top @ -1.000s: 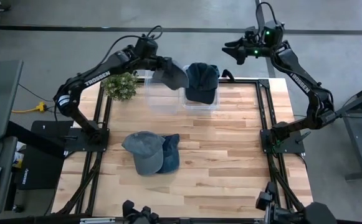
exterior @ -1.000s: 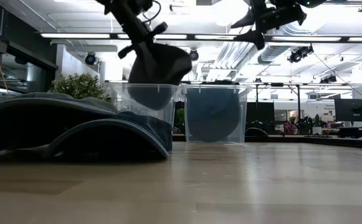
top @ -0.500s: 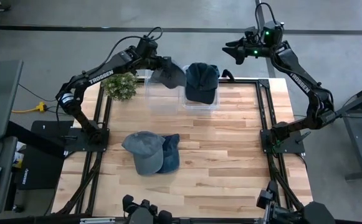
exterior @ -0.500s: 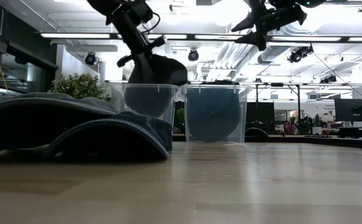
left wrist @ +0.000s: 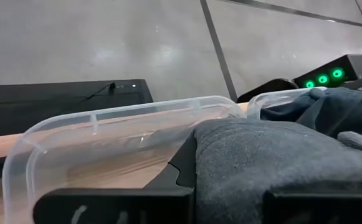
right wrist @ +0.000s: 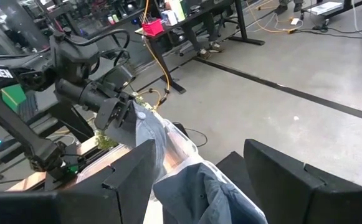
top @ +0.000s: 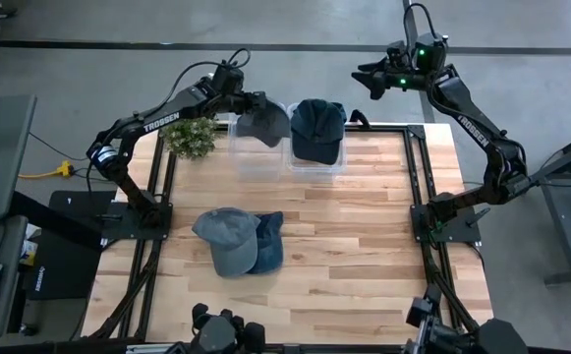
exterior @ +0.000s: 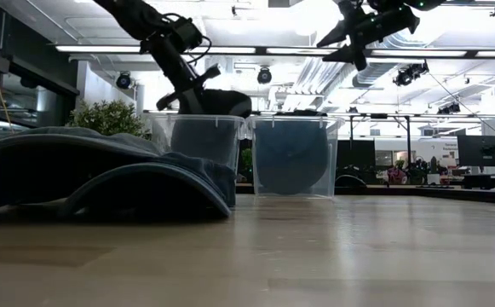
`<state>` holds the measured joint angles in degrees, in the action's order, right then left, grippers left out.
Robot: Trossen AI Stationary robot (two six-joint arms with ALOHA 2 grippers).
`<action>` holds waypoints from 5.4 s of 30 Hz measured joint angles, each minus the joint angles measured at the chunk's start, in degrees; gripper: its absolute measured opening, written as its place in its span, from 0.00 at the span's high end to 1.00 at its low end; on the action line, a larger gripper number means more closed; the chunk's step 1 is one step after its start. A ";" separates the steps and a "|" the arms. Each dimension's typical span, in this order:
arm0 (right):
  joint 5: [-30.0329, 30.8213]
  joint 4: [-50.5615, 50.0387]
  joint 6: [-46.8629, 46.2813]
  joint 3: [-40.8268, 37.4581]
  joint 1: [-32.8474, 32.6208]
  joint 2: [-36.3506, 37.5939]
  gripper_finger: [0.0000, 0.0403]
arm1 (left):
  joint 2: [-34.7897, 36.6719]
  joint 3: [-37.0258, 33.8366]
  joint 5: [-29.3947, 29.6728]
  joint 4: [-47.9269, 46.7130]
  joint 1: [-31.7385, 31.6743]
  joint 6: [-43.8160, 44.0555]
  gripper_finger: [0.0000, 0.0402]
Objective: Pick & Place hat
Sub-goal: Put the right gray cap into the left transparent bin, then put the gray cap into the left transparent bin
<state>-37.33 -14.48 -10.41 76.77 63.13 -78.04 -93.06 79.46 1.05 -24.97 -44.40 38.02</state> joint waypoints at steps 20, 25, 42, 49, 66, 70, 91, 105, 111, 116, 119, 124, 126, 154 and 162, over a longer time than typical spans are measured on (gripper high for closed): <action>1.43 0.00 -1.07 0.00 -0.17 0.00 0.41 | -0.58 -4.72 4.46 1.49 0.14 0.91 1.00; 1.42 0.04 -1.06 0.00 -0.17 0.00 0.41 | -1.60 -4.76 3.18 1.69 0.15 1.11 0.96; 0.30 -3.33 0.63 0.00 -0.17 0.00 0.41 | -1.70 3.17 2.55 2.53 0.17 -14.92 0.60; -0.33 -3.78 1.01 0.00 -0.17 0.00 0.41 | -1.70 6.43 4.45 1.99 0.17 -18.11 0.58; -0.45 -4.40 1.25 0.00 -0.17 0.00 0.41 | -1.70 6.93 6.02 -6.06 0.17 -12.47 0.58; -0.42 -4.74 1.49 0.00 -0.17 0.00 0.41 | -1.70 6.93 6.17 -8.26 0.17 -10.56 0.58; -3.41 -6.73 1.95 0.00 -0.17 0.00 0.41 | 6.65 6.93 5.70 -6.16 0.57 -24.59 0.58; -11.37 -6.74 3.55 0.00 -0.66 0.00 0.41 | 16.11 6.91 9.10 -31.51 15.29 -13.75 0.58; -13.66 -6.78 4.92 0.00 -2.30 0.00 0.41 | 16.17 6.88 17.56 -37.98 27.23 -1.84 0.58; -13.66 -7.80 6.02 0.00 -4.95 0.00 0.41 | 16.16 5.11 23.42 -42.71 39.29 9.07 0.58; -13.67 -8.59 6.41 0.00 -6.42 0.00 0.41 | 16.22 2.86 26.40 -44.98 47.01 16.50 0.58; -13.67 -8.86 6.13 0.00 -8.57 0.00 0.41 | 15.01 -1.68 30.52 -45.01 58.67 26.38 0.58; -13.63 -8.87 5.95 0.00 -9.43 0.00 0.41 | 14.03 -2.94 31.23 -45.09 62.69 28.37 0.58; -4.84 -9.72 8.53 0.00 -21.45 0.00 0.41 | -12.55 -0.22 32.29 -42.48 91.14 34.58 0.58; -1.58 -11.54 10.48 -0.02 -23.58 0.02 0.41 | -14.91 0.46 32.47 -40.96 91.30 32.40 0.58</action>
<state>-38.91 -26.02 0.06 76.75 39.55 -78.02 -107.96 79.92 33.51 -65.93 46.89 70.42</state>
